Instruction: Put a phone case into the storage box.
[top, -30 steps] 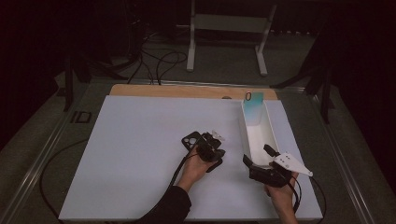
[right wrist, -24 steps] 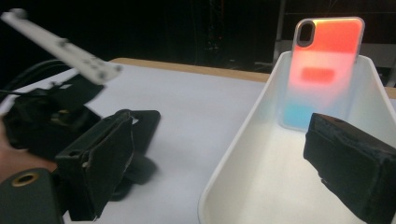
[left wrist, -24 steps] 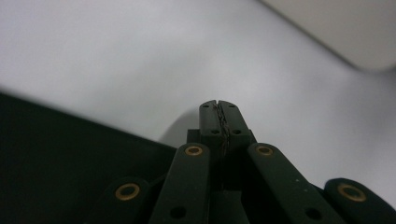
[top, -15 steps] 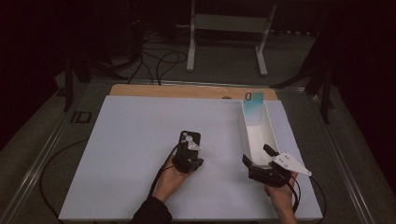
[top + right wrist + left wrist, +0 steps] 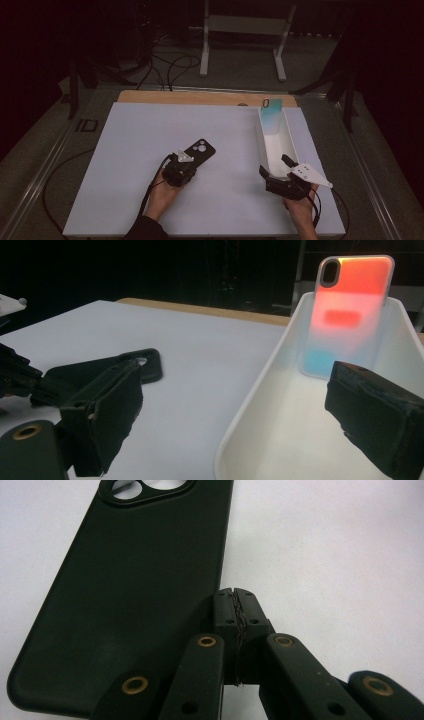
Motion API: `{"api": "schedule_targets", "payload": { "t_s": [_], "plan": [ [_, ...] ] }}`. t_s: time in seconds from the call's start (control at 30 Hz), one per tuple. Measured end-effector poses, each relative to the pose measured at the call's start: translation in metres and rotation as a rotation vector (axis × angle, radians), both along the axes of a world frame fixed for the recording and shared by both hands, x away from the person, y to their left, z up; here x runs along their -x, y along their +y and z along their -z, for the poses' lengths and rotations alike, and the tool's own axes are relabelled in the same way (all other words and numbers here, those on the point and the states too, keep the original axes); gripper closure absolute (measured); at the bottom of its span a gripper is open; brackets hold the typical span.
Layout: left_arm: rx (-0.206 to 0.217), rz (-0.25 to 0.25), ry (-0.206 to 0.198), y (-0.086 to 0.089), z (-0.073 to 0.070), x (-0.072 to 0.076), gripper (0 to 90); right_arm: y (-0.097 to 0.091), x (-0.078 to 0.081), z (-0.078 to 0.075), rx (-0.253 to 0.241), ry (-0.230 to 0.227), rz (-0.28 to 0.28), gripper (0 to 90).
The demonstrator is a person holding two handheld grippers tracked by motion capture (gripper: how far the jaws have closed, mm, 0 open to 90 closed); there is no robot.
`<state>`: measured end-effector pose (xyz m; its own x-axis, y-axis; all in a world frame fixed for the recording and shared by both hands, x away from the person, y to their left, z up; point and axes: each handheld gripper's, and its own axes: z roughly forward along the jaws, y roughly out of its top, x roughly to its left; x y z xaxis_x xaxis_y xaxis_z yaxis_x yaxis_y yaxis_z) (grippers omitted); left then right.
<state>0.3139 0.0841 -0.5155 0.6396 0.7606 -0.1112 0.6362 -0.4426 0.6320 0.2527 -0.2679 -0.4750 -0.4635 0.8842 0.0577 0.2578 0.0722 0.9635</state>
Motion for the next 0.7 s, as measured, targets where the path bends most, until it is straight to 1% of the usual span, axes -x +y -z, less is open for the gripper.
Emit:
{"api": "schedule_targets", "payload": {
  "t_s": [0.07, 0.1, 0.13, 0.2, 0.23, 0.27, 0.3, 0.33, 0.4, 0.43, 0.5, 0.57, 0.6, 0.63, 0.67, 0.7],
  "plan": [
    [0.003, -0.001, -0.002, 0.0, 0.0, 0.0, 88.3, 0.0, 0.0, 0.0, 0.0, 0.001, -0.002, 8.2],
    [0.031, 0.008, -0.02, 0.001, -0.003, 0.002, 88.3, 0.0, 0.0, 0.0, 0.003, 0.002, -0.002, 8.2],
    [0.058, 0.017, -0.039, 0.001, -0.006, 0.004, 85.5, -0.001, 0.0, 0.0, 0.007, 0.003, -0.005, 8.2],
    [0.081, 0.018, -0.083, 0.004, -0.013, 0.008, 82.1, -0.002, -0.001, 0.0, 0.005, 0.008, -0.013, 8.8],
    [0.11, 0.017, -0.116, 0.008, -0.02, 0.011, 80.9, -0.002, -0.001, 0.0, 0.003, 0.01, -0.014, 8.8],
    [0.126, 0.011, -0.149, 0.012, -0.024, 0.014, 77.5, -0.003, -0.002, 0.0, 0.0, 0.016, -0.024, 9.6],
    [0.14, 0.002, -0.179, 0.018, -0.029, 0.016, 73.2, -0.003, -0.002, 0.0, -0.002, 0.016, -0.033, 10.4],
    [0.162, -0.002, -0.202, 0.024, -0.034, 0.019, 68.4, -0.003, -0.002, 0.0, -0.003, 0.017, -0.037, 10.4],
    [0.197, -0.035, -0.261, 0.038, -0.044, 0.025, 61.8, -0.003, -0.002, -0.001, -0.003, 0.012, -0.038, 10.4],
    [0.215, -0.043, -0.28, 0.046, -0.048, 0.028, 58.9, -0.003, -0.002, -0.001, -0.004, 0.009, -0.035, 10.4],
    [0.225, -0.063, -0.325, 0.061, -0.055, 0.034, 55.0, -0.004, -0.002, -0.002, 0.001, -0.01, -0.015, 10.2],
    [0.228, -0.097, -0.358, 0.075, -0.06, 0.041, 43.0, -0.005, -0.001, -0.004, 0.002, -0.018, -0.012, 9.9],
    [0.231, -0.105, -0.376, 0.082, -0.062, 0.045, 41.3, -0.005, -0.001, -0.004, 0.005, -0.021, -0.01, 9.7],
    [0.229, -0.119, -0.394, 0.089, -0.063, 0.048, 37.6, -0.005, -0.001, -0.004, 0.006, -0.026, -0.008, 9.5],
    [0.227, -0.139, -0.406, 0.096, -0.063, 0.052, 32.3, -0.004, -0.001, -0.005, 0.005, -0.024, -0.008, 9.0],
    [0.233, -0.153, -0.411, 0.102, -0.062, 0.055, 27.7, -0.004, 0.0, -0.005, 0.013, -0.021, 0.003, 7.9]
  ]
}}
